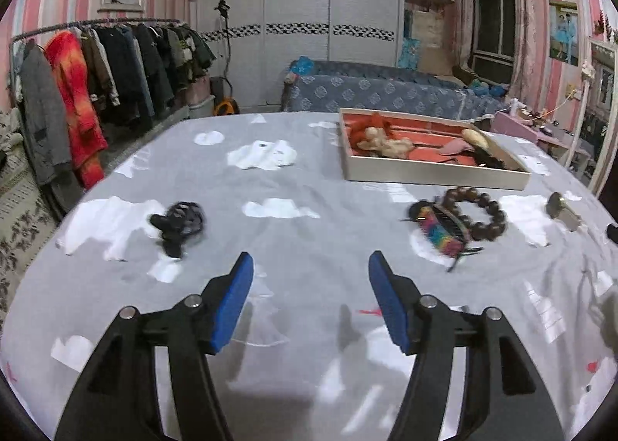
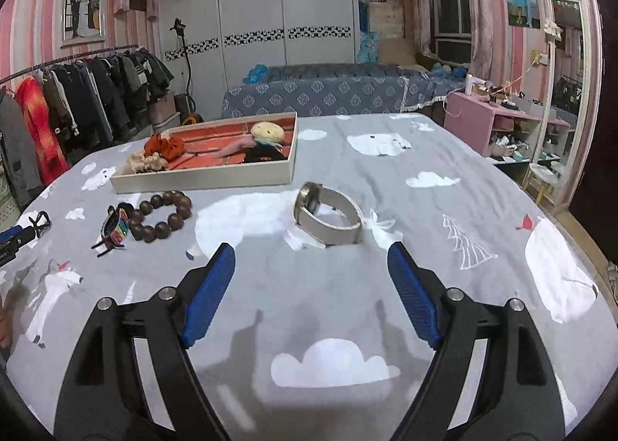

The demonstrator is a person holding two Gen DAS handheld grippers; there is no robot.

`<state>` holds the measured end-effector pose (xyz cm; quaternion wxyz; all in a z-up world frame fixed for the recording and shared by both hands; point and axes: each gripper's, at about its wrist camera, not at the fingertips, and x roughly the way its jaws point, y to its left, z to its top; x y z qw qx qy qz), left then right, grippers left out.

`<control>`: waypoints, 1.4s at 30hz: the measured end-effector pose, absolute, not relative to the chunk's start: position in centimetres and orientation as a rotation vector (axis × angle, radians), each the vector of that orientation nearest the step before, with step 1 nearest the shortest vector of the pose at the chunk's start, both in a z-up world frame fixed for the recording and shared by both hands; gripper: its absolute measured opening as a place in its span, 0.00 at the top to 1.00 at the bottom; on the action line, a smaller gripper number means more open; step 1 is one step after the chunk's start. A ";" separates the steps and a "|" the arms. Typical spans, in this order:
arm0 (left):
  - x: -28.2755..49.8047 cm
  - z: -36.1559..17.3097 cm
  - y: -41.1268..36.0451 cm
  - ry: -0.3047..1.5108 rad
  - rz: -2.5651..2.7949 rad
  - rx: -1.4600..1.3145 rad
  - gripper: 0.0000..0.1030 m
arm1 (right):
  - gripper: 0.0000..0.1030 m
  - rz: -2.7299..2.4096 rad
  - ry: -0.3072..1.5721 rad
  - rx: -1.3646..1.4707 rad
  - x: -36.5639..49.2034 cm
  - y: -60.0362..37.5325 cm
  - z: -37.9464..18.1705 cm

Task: Organize jewelry
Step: 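Grasp the rainbow claw clip with the left tool while the right tool grasps the white-strap watch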

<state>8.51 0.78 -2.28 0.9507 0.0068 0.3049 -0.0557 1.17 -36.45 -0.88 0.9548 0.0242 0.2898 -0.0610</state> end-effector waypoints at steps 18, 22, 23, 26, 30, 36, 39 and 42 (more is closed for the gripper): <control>14.0 -2.9 -11.5 0.731 -0.246 0.098 0.40 | 0.20 -0.191 0.624 0.043 6.5 -40.6 0.4; 15.6 -4.4 -12.7 0.791 -0.225 0.138 0.40 | 0.20 -0.181 0.668 0.043 9.0 -41.3 -0.3; 16.3 -4.9 -12.9 0.815 -0.219 0.141 0.40 | 0.20 -0.170 0.690 0.044 9.6 -41.3 -0.7; 17.6 -5.6 -12.6 0.864 -0.209 0.123 0.40 | 0.20 -0.156 0.735 0.035 10.8 -41.1 -1.8; 19.0 -6.2 -12.1 0.891 -0.190 0.129 0.38 | 0.20 -0.146 0.789 0.032 12.1 -40.7 -3.0; 20.1 -6.5 -11.4 0.892 -0.208 0.129 0.38 | 0.18 -0.143 0.837 0.028 13.5 -40.7 -3.9; 20.4 -6.5 -11.2 0.895 -0.220 0.115 0.39 | 0.18 -0.139 0.850 0.028 14.1 -40.8 -4.1; 20.4 -6.6 -11.1 0.896 -0.228 0.109 0.39 | 0.22 -0.136 0.897 -0.005 15.0 -40.2 -4.8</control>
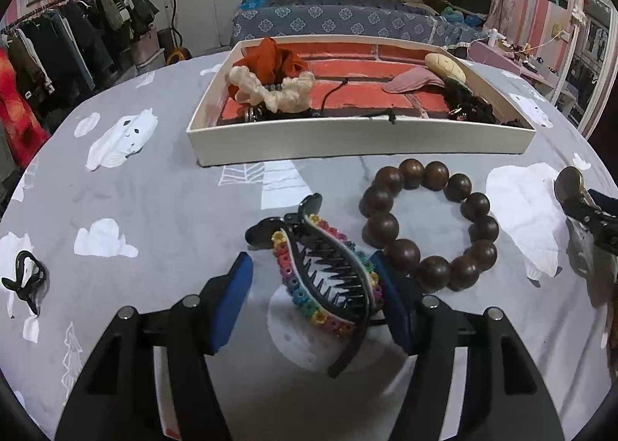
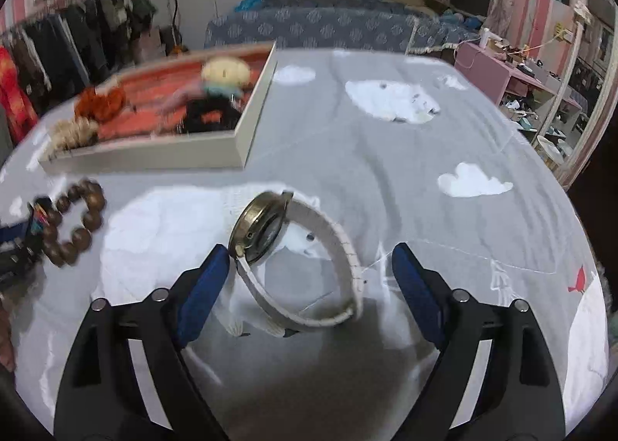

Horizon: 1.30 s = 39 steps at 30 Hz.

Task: Organize jewelry
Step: 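Grasp the rainbow claw clip with the left tool while the right tool grasps the white-strap watch, then carry the clip and watch over the tray and open both tools to release them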

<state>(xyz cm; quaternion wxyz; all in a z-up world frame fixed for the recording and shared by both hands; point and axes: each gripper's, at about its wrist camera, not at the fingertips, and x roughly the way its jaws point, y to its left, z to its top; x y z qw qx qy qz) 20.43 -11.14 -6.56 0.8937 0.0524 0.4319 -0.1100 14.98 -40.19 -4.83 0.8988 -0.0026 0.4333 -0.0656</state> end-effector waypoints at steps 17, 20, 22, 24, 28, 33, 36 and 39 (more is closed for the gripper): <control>19.8 -5.9 -10.4 0.858 -0.268 0.073 0.57 | 0.81 -0.054 0.878 0.005 13.8 -39.3 -4.4; 18.9 -5.2 -10.3 0.838 -0.277 0.084 0.57 | 0.81 -0.049 0.852 0.009 12.7 -38.9 -3.6; 18.0 -4.3 -10.0 0.820 -0.292 0.076 0.57 | 0.81 -0.046 0.824 0.016 11.6 -38.6 -2.7; 17.2 -3.6 -9.8 0.803 -0.298 0.080 0.58 | 0.81 -0.045 0.800 0.022 10.7 -38.3 -1.8; 15.5 -2.3 -9.2 0.774 -0.296 0.086 0.58 | 0.81 -0.040 0.748 0.046 8.5 -37.8 -0.1; 14.0 -1.3 -8.4 0.754 -0.285 0.084 0.58 | 0.81 -0.027 0.727 0.041 6.8 -37.0 0.8; 13.5 -0.8 -8.0 0.745 -0.284 0.078 0.58 | 0.81 -0.028 0.721 0.040 6.4 -36.7 1.1; 13.0 -0.4 -7.8 0.734 -0.279 0.075 0.58 | 0.81 -0.021 0.713 0.036 6.1 -36.2 1.5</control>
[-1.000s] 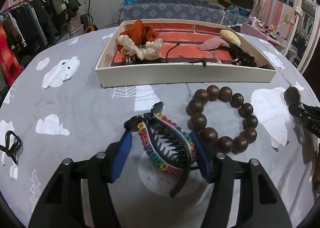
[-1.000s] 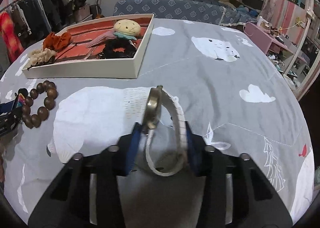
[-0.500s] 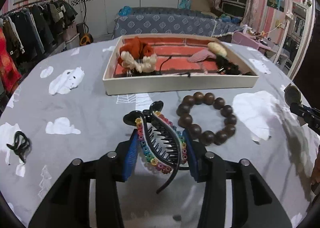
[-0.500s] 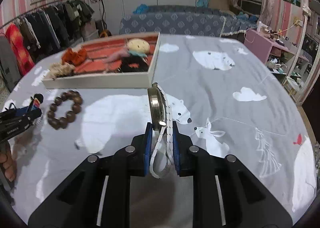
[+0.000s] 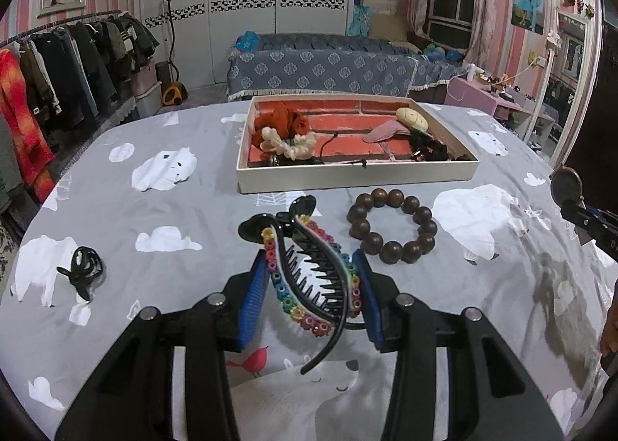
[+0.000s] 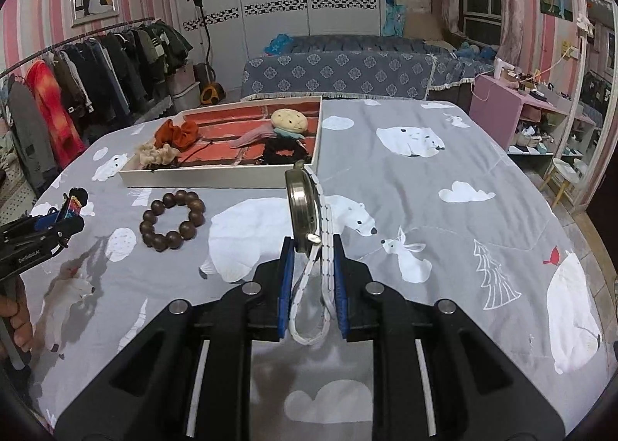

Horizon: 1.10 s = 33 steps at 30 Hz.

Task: Organize jewelry
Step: 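Carry the clip and watch over the tray and open both tools to release them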

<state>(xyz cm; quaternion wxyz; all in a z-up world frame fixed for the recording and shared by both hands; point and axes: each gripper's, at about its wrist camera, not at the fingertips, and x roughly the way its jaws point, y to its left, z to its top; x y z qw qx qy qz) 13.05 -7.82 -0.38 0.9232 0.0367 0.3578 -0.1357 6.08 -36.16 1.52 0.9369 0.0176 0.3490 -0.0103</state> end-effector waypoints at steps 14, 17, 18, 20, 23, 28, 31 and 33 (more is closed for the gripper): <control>13.2 1.4 -7.9 0.682 -0.272 0.094 0.58 | 0.81 -0.012 0.687 0.026 5.6 -35.5 2.8; 13.8 2.5 -8.1 0.658 -0.272 0.098 0.58 | 0.81 -0.009 0.675 0.019 6.1 -35.2 3.5; 14.2 3.0 -8.1 0.647 -0.273 0.099 0.58 | 0.81 -0.008 0.671 0.016 6.3 -35.1 3.7; 15.0 4.0 -8.1 0.624 -0.270 0.098 0.58 | 0.81 -0.001 0.659 0.006 6.9 -34.7 4.3; 16.5 5.5 -7.9 0.596 -0.263 0.097 0.58 | 0.81 0.013 0.635 -0.005 8.1 -34.1 5.5; 19.7 7.8 -8.6 0.552 -0.258 0.091 0.58 | 0.81 0.041 0.596 -0.015 11.0 -33.2 7.9; 21.6 8.3 -9.5 0.517 -0.293 0.065 0.58 | 0.81 0.061 0.579 -0.018 13.6 -32.4 8.7; 23.0 7.8 -10.7 0.502 -0.286 0.082 0.58 | 0.81 0.070 0.570 -0.011 15.3 -32.0 8.6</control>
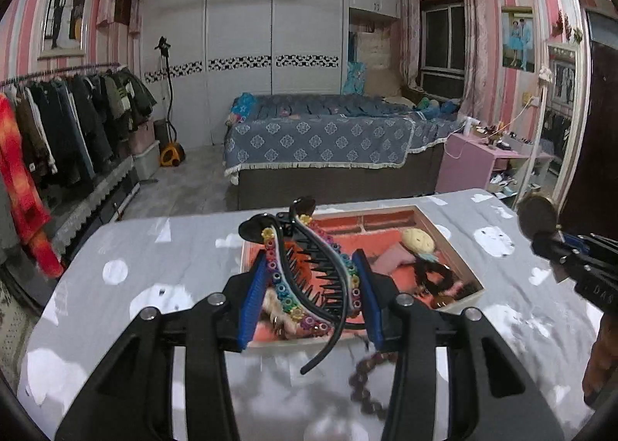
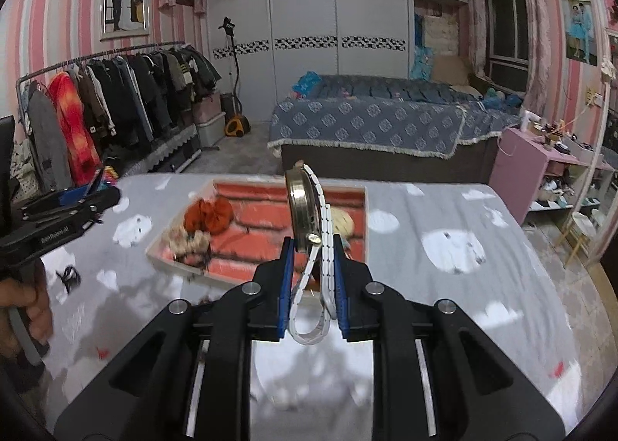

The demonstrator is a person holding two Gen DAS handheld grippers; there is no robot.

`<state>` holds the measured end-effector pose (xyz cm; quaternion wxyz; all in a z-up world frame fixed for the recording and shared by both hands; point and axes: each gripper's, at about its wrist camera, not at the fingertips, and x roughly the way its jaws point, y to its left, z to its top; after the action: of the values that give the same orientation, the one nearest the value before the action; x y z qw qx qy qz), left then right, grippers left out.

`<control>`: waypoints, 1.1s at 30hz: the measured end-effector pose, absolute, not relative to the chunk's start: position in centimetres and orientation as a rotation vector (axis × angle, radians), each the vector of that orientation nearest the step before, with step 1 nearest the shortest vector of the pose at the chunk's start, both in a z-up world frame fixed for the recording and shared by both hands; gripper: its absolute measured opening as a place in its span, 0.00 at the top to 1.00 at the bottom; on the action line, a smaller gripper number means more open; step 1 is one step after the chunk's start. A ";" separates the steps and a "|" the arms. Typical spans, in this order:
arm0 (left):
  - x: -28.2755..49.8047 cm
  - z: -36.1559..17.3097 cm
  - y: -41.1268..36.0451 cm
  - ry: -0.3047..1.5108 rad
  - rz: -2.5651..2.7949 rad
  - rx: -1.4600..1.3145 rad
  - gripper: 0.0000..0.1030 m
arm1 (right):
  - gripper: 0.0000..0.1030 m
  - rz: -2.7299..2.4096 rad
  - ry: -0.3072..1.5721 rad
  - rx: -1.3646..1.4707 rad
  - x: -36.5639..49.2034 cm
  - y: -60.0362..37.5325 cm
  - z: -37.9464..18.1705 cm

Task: Organize jewelry
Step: 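Carry the clip and watch over the tray and open both tools to release them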

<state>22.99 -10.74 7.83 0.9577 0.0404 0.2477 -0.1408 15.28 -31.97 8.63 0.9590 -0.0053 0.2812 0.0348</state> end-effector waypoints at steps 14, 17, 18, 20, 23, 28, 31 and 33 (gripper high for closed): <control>32.5 -1.4 -13.9 0.644 -0.288 0.062 0.58 | 0.81 0.057 0.695 -0.025 27.9 -30.2 -1.0; 33.0 -2.2 -13.4 0.658 -0.283 0.041 0.58 | 0.81 0.042 0.721 -0.037 28.6 -30.5 -2.4; 33.3 -2.6 -13.3 0.668 -0.280 0.042 0.58 | 0.81 0.038 0.724 -0.032 28.6 -30.6 -2.6; 33.7 -3.2 -13.2 0.684 -0.276 0.046 0.58 | 0.81 0.025 0.737 -0.043 28.9 -30.7 -3.5; 33.8 -3.8 -13.6 0.698 -0.284 0.058 0.58 | 0.81 0.020 0.767 -0.030 29.4 -31.2 -4.5; 33.8 -3.9 -13.6 0.708 -0.289 0.059 0.58 | 0.80 0.019 0.770 -0.033 29.4 -31.2 -4.8; 33.9 -3.9 -13.7 0.710 -0.285 0.060 0.58 | 0.80 0.015 0.773 -0.028 29.3 -31.3 -4.8; 34.0 -4.0 -13.7 0.714 -0.287 0.066 0.58 | 0.79 0.015 0.776 -0.025 29.4 -31.5 -4.7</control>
<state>34.00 -13.75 -3.99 0.9263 0.0321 0.3484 -0.1397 29.37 -31.49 -4.75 0.9256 -0.0120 0.3783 0.0074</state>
